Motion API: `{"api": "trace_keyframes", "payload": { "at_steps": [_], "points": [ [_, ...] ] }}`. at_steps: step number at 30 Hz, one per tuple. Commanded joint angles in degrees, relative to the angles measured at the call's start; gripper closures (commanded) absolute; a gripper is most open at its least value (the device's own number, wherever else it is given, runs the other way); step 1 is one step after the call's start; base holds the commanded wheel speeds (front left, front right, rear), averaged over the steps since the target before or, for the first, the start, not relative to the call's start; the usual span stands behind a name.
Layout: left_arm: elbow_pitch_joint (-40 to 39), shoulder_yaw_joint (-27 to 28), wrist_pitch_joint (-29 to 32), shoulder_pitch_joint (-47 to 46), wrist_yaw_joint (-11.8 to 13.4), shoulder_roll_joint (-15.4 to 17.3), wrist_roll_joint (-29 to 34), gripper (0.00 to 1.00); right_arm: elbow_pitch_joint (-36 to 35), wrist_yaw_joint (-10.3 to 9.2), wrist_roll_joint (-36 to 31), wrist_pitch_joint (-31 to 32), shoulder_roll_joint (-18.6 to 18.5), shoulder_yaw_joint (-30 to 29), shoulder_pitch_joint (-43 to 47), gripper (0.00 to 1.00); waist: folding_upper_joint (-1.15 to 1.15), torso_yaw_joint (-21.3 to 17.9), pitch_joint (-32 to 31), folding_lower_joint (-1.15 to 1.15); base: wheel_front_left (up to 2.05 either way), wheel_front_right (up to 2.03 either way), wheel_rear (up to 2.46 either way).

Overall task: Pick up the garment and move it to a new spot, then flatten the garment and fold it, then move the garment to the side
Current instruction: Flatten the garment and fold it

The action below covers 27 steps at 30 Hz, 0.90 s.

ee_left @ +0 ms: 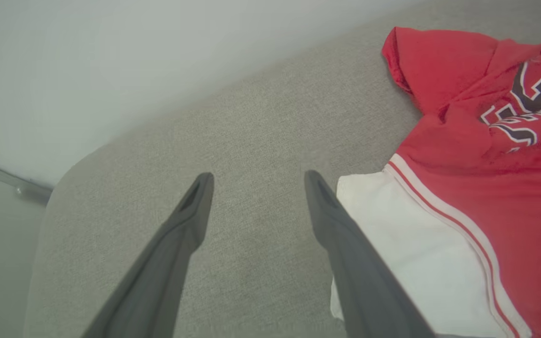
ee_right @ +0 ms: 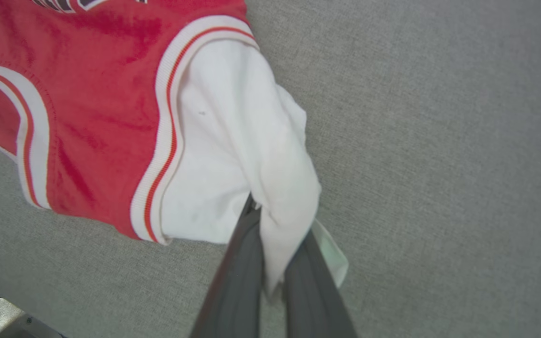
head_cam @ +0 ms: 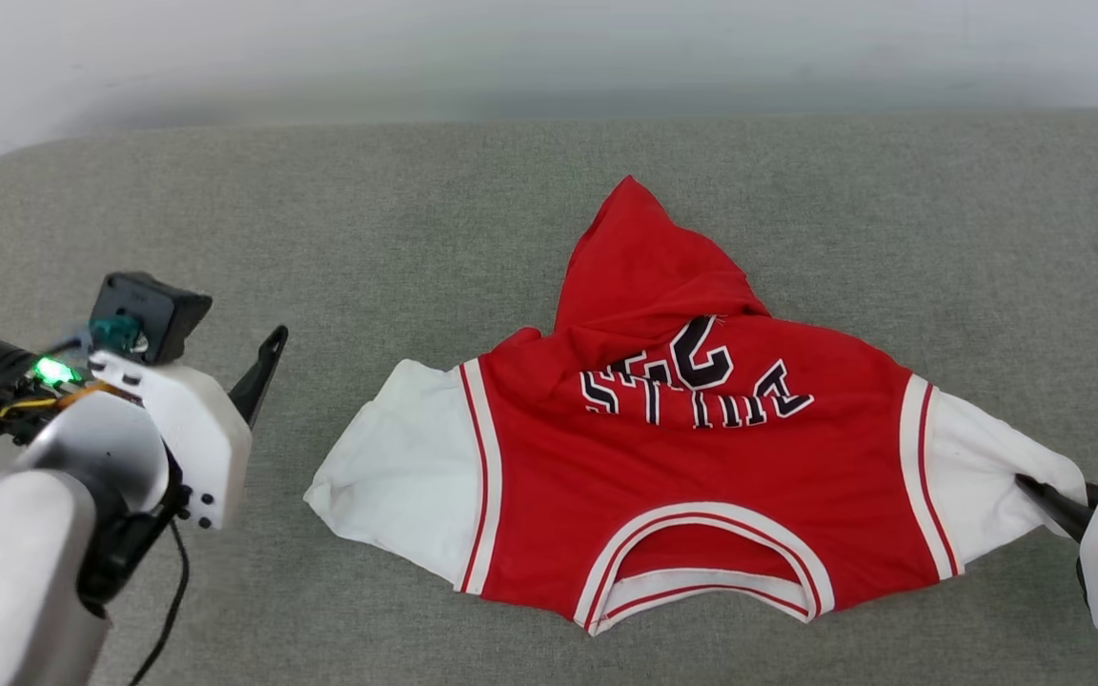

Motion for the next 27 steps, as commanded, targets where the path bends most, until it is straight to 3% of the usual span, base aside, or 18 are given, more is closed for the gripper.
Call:
{"api": "trace_keyframes", "payload": {
  "at_steps": [1, 5, 11, 17, 27],
  "points": [
    [-0.62, -1.04, 2.22, -1.29, 0.01, 1.18, -2.31, 0.0, -0.46, -0.06, -0.77, 0.36, 0.42, -0.65, 0.78, 1.0, 0.0, -0.05, 0.24, 0.0, 0.0, 0.0, 0.0],
    [-1.47, -6.39, 13.52, -3.89, -0.01, 6.79, -12.21, 0.0, -2.39, -0.06, -2.54, 2.15, 1.89, -2.89, 1.62, 1.0, 0.0, -0.24, 1.0, 0.0, 0.0, 0.0, 0.0],
    [-0.09, -14.35, 25.07, -8.04, -0.01, 10.88, -21.74, 0.0, -5.15, -0.05, -4.57, 4.77, 3.78, -5.16, 1.66, 1.0, 0.0, -0.73, 2.58, 0.0, 0.0, 0.0, 0.0],
    [4.76, -20.16, 31.65, -12.04, -0.02, 11.1, -27.54, 0.0, -7.13, -0.06, -5.76, 6.33, 5.41, -5.9, 0.36, 1.0, 0.0, -2.02, 4.84, 0.0, 0.0, 0.0, 0.0],
    [13.19, -28.77, 33.5, -14.62, -0.02, 9.47, -29.95, 0.0, -6.91, -0.05, -6.71, 6.65, 7.64, -4.08, -1.73, 1.0, 0.0, -4.01, 7.66, 0.0, 0.0, 0.0, 0.0]
  ]
}}
